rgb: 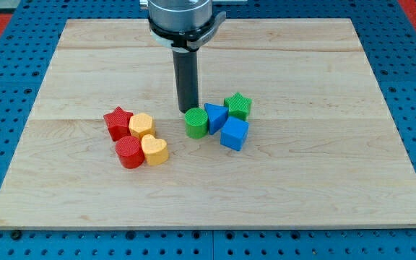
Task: Slide the green circle along with blue triangle and green star right a bit
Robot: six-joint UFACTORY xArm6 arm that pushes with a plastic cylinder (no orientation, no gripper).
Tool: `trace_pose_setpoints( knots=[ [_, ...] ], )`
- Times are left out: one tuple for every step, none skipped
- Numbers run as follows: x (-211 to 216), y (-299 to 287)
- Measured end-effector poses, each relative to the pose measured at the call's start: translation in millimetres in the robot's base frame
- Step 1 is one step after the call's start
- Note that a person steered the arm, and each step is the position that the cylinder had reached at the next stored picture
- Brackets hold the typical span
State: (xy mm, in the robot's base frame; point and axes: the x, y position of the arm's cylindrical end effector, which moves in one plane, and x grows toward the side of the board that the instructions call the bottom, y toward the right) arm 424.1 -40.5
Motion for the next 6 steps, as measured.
trace_pose_setpoints(
  knots=[
    [1, -26],
    [27, -30],
    [54, -24],
    [55, 4],
    [52, 30],
    [54, 38]
  ],
)
